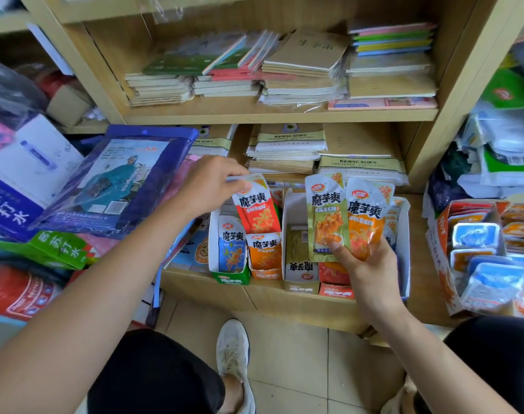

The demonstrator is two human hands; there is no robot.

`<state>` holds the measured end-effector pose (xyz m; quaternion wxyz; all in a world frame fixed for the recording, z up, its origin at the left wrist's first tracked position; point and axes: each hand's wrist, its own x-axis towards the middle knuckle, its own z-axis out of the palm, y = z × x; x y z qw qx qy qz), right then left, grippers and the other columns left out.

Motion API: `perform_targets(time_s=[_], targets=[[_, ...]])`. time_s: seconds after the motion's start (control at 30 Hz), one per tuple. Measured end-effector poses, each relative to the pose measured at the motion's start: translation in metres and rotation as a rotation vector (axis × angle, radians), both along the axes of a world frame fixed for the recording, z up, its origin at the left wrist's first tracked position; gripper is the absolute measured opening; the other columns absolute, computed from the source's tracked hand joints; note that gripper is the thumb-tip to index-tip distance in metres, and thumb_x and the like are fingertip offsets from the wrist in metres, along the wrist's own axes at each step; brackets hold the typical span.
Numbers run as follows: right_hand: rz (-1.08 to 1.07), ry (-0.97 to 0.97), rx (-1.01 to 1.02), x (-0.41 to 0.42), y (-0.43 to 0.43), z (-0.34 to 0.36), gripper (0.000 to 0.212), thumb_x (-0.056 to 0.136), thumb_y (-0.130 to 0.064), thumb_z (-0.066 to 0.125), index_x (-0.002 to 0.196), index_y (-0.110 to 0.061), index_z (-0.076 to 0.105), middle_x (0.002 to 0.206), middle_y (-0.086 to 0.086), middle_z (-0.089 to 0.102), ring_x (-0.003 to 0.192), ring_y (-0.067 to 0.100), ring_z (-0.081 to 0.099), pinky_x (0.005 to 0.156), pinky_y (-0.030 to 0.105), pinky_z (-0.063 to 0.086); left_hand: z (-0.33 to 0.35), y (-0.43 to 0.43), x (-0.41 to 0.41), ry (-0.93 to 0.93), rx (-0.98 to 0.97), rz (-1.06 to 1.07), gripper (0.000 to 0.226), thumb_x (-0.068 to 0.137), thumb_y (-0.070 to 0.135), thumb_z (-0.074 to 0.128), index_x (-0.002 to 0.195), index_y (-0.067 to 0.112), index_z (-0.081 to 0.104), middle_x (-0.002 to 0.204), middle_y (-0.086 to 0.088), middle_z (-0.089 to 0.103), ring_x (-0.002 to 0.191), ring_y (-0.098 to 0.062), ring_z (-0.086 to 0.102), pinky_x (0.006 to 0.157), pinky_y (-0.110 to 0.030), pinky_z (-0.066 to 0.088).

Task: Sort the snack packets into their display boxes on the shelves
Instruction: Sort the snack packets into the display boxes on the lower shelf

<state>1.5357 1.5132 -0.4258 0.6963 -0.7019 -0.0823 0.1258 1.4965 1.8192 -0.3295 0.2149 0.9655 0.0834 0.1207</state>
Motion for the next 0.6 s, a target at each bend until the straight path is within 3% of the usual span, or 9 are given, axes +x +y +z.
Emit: perform_targets(time_s=[0.17, 0.27, 0.33, 0.43, 0.53, 0.6], targets=[[0.013, 0.047, 0.059, 0.001, -0.001, 0.003, 0.041, 0.090, -0.028, 0.073, 0.127, -0.019, 0.057, 0.111, -0.001, 0.073, 0.097, 0.016, 0.073, 0.077, 0.034, 0.062, 0.035, 0.004, -0.024, -0.231, -0.160, 0.054, 0.021, 0.088, 0.024, 0.070, 0.101, 0.011, 0.079, 0.087, -0.011, 0.072, 0.083, -0.030, 0.069, 0.066, -0.047, 0.055], [0.024, 0.092, 0.095, 0.003, -0.003, 0.006, 0.039, 0.091, -0.029, 0.071, 0.127, -0.020, 0.057, 0.112, 0.001, 0.073, 0.099, 0.020, 0.073, 0.084, 0.044, 0.061, 0.046, 0.002, -0.036, -0.260, -0.370, 0.028, 0.017, 0.091, 0.009, 0.072, 0.104, 0.020, 0.075, 0.090, 0.000, 0.073, 0.083, -0.014, 0.073, 0.068, -0.035, 0.063], [0.034, 0.119, 0.140, 0.006, -0.004, 0.009, 0.036, 0.093, -0.027, 0.069, 0.127, -0.020, 0.057, 0.114, 0.002, 0.073, 0.102, 0.023, 0.072, 0.087, 0.050, 0.059, 0.047, -0.002, -0.042, -0.262, -0.435, 0.004, 0.023, 0.089, 0.004, 0.071, 0.108, 0.017, 0.072, 0.087, 0.005, 0.072, 0.079, -0.009, 0.072, 0.066, -0.026, 0.062], [0.067, 0.204, 0.247, 0.012, -0.007, 0.014, 0.032, 0.096, -0.018, 0.064, 0.127, -0.017, 0.059, 0.116, 0.007, 0.073, 0.106, 0.028, 0.071, 0.087, 0.053, 0.058, 0.040, -0.015, -0.048, -0.228, -0.546, -0.038, 0.027, 0.084, 0.002, 0.071, 0.112, 0.006, 0.069, 0.086, -0.003, 0.073, 0.075, -0.007, 0.072, 0.065, -0.023, 0.061], [0.147, 0.299, 0.348, 0.014, -0.013, 0.023, 0.031, 0.097, -0.012, 0.061, 0.127, -0.011, 0.058, 0.119, 0.013, 0.072, 0.107, 0.033, 0.070, 0.083, 0.051, 0.058, 0.029, -0.032, -0.046, -0.164, -0.658, -0.072, 0.020, 0.079, 0.010, 0.072, 0.099, 0.013, 0.075, 0.086, 0.006, 0.076, 0.086, -0.010, 0.073, 0.066, -0.026, 0.062], [0.187, 0.324, 0.369, 0.016, -0.016, 0.026, 0.026, 0.096, -0.010, 0.060, 0.122, -0.013, 0.060, 0.117, 0.014, 0.072, 0.105, 0.033, 0.071, 0.078, 0.046, 0.060, 0.017, -0.045, -0.042, -0.119, -0.659, -0.092, 0.018, 0.084, 0.003, 0.070, 0.094, 0.017, 0.075, 0.086, 0.005, 0.076, 0.084, -0.007, 0.072, 0.066, -0.024, 0.060]])
